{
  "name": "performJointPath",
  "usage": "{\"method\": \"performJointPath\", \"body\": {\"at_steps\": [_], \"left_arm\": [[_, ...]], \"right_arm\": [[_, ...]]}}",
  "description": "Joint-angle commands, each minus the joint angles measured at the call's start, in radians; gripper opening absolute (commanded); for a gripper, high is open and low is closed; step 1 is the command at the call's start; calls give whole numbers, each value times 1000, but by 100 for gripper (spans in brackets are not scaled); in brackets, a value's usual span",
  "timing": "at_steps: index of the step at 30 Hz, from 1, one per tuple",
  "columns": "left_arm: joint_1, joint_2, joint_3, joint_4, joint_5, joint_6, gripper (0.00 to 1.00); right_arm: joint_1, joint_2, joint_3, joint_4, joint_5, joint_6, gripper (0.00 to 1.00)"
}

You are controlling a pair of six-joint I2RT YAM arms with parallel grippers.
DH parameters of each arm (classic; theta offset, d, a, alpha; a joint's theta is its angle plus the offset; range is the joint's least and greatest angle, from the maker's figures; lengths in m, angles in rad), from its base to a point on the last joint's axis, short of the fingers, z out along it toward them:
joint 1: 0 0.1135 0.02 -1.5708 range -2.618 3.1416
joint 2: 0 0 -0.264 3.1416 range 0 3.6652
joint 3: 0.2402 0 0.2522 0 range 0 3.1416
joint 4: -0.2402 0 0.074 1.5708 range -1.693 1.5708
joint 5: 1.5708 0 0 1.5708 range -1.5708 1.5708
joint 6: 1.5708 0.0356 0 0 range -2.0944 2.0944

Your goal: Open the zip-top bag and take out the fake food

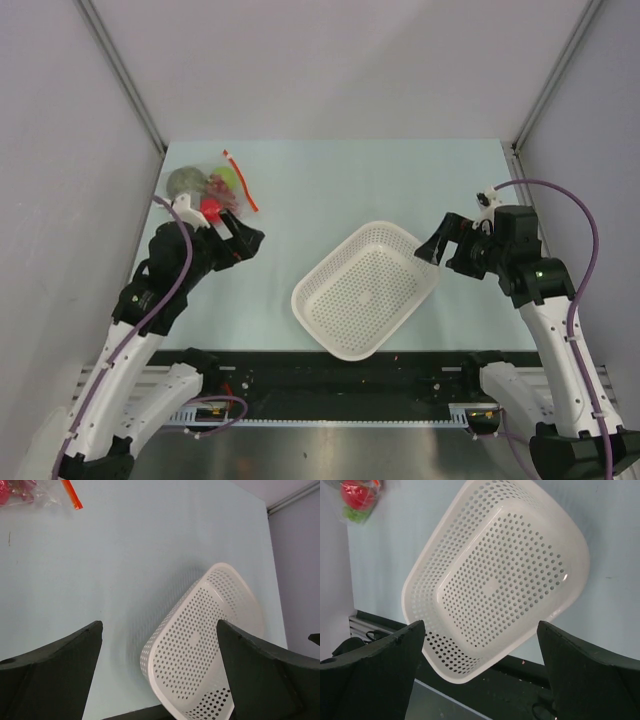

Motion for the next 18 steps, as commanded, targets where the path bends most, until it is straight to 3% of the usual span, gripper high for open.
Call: {"method": "performJointPath", "body": {"at_steps": [1,6,11,14,18], "left_arm": [[11,86,45,-66,55,23,100],[14,196,24,-140,174,58,97],[22,149,8,-94,129,58,98],[86,179,19,-64,118,34,98],[270,320,94,-27,100,9,98]], "right_arm": [[-4,38,51,-66,32,-48,100],[25,130,37,-134,-8,-85,100],[132,136,51,-102,21,-64,100],[179,156,80,-82,30,-27,100],[284,197,141,-86,66,-6,100]]}}
